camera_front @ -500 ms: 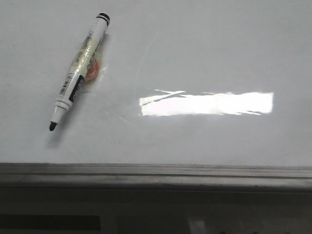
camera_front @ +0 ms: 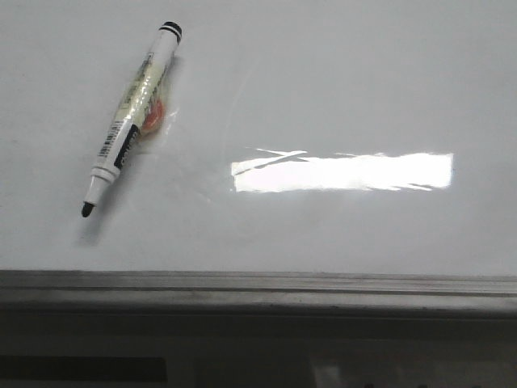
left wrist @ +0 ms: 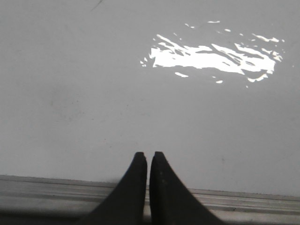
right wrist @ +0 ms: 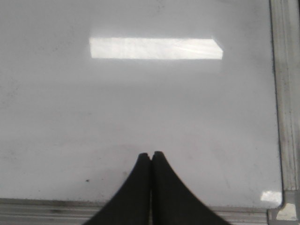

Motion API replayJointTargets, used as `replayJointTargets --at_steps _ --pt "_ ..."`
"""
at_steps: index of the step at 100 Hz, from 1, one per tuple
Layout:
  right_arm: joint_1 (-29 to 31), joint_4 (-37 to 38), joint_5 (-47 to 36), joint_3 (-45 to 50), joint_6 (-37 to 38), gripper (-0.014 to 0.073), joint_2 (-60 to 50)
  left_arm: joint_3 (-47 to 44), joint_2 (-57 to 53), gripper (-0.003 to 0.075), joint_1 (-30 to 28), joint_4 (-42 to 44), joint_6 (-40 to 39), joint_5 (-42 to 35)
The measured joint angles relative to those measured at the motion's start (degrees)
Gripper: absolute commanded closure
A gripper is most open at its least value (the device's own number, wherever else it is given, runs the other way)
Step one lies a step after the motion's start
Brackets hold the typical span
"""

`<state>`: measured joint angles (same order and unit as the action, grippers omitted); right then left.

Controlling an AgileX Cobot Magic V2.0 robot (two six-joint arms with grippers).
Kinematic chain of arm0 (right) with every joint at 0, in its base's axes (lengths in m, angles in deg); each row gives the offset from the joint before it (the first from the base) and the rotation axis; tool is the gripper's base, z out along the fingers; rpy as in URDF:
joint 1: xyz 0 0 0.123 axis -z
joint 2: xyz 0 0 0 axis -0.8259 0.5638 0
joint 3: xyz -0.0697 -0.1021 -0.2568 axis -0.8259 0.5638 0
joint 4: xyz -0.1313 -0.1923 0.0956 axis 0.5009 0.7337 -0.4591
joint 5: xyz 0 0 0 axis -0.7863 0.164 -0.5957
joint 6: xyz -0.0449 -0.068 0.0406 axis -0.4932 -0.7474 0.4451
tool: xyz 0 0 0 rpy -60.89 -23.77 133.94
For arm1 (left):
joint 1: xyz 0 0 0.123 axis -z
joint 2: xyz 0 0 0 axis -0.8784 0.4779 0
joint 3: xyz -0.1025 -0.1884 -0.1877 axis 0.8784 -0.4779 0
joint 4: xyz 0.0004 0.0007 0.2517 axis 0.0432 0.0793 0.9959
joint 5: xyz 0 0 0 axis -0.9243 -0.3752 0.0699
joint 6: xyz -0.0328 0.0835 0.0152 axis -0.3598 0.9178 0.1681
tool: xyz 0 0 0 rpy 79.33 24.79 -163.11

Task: Write number 6 on whiteboard

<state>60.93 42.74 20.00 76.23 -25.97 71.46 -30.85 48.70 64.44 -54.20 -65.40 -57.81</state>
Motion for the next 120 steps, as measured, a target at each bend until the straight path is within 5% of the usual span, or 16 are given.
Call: replayJointTargets --at_steps 93,120 --pt "0.0 0.16 -0.28 0.0 0.0 0.0657 0.0 -0.03 0.0 0.0741 0.0 0.0 0.0 -2.87" --pt "0.0 -0.13 -9.77 0.0 0.0 0.0657 0.0 -0.03 0.0 0.0741 0.0 0.0 0.0 -10.2"
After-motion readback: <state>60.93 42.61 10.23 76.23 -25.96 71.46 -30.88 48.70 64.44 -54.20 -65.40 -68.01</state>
